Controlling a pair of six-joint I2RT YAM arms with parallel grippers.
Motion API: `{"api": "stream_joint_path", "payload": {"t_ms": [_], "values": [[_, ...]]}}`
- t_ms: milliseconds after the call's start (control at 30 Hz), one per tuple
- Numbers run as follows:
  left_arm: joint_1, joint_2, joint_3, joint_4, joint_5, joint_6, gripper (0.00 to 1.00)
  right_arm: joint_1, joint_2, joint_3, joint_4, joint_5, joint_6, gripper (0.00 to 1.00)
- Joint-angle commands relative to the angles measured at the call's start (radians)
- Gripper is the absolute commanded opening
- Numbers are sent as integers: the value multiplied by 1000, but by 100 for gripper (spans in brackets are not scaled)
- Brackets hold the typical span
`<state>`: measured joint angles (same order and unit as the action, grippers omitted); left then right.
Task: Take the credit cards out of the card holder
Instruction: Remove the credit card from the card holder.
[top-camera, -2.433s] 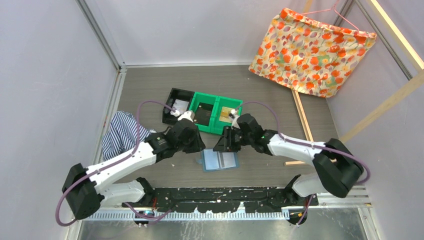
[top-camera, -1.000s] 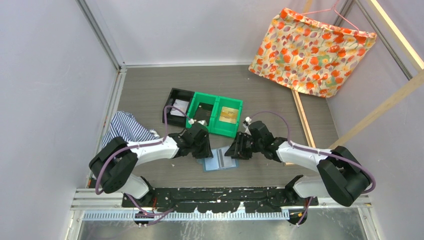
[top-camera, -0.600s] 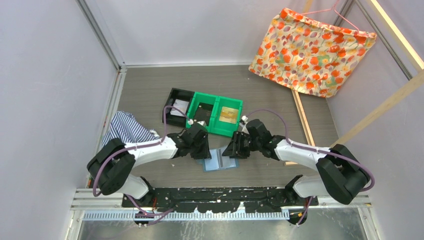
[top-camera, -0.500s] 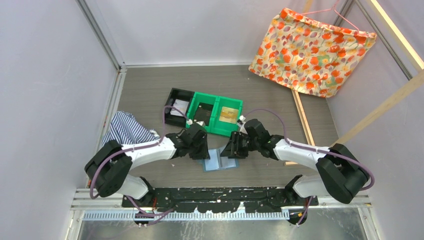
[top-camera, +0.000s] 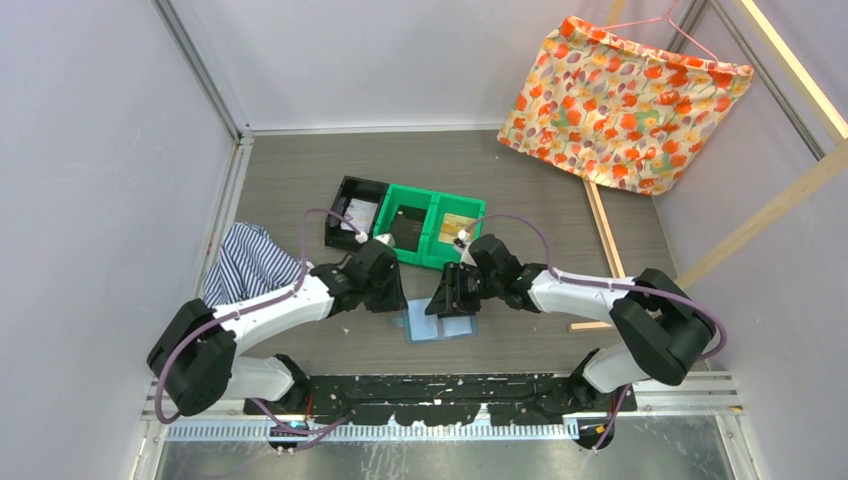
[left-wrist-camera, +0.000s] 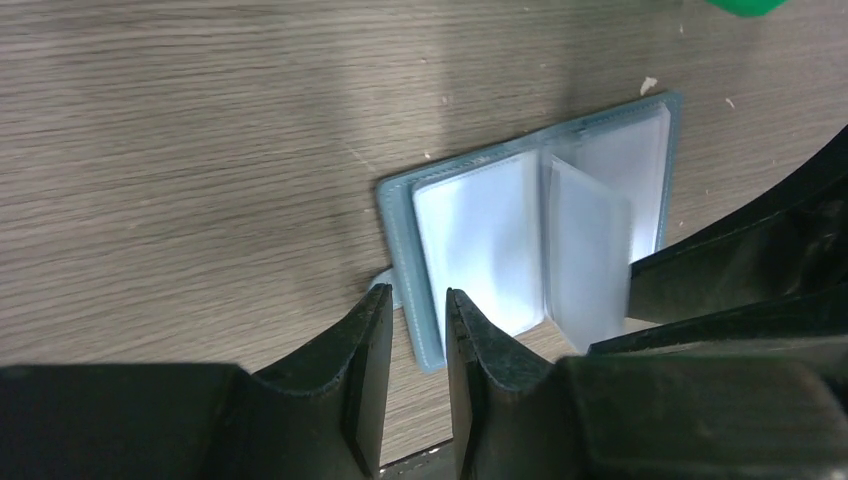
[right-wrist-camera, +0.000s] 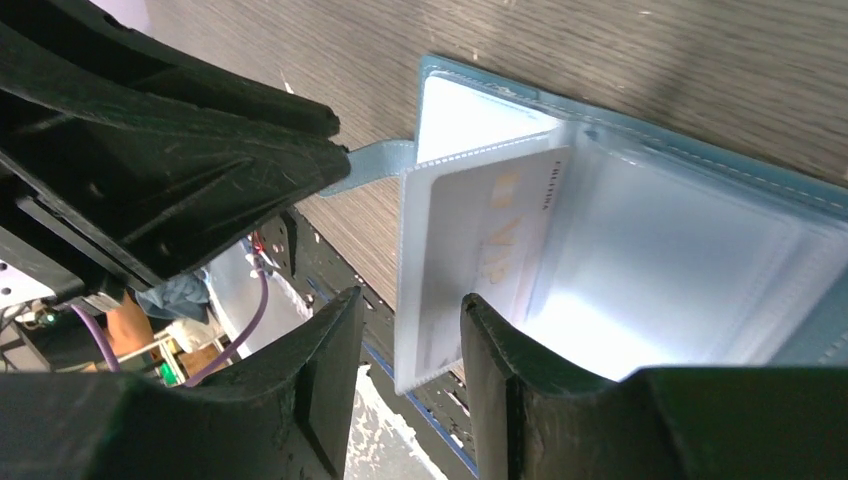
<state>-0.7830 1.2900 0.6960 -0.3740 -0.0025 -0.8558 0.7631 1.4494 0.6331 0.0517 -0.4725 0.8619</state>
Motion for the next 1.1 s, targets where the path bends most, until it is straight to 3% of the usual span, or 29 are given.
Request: {"api": "stream_joint_path", "payload": {"t_ms": [0,133,300,400,467,567,667,900,1067], "values": [[36,-87,-16,-57,-45,9,28,25,33,58,48,-29,-25,46],[56,-149,-18,-101,-60,1,29,33,52,74,40,-38,-37,47],[93,-248,-11,-66,64,-52,30,26,-36,76,-78,112,-76,52],[92,-257,-26,5,125,-88,33,3,-71,53,-115,192,-40,49],[94,-214,-41,112,267,-104,36,-12,-76,28,-113,240,11,45],[92,-123,-65,247,408,-156,38,-22,-70,-26,12,162,92,40],[93,-73,-72,216,359,-158,37,-21,-54,-61,116,108,167,37],[93,42,-77,218,371,-135,38,-22,2,-61,153,82,172,37],[94,66,-104,220,306,-142,38,-21,63,-46,195,40,177,37]]}}
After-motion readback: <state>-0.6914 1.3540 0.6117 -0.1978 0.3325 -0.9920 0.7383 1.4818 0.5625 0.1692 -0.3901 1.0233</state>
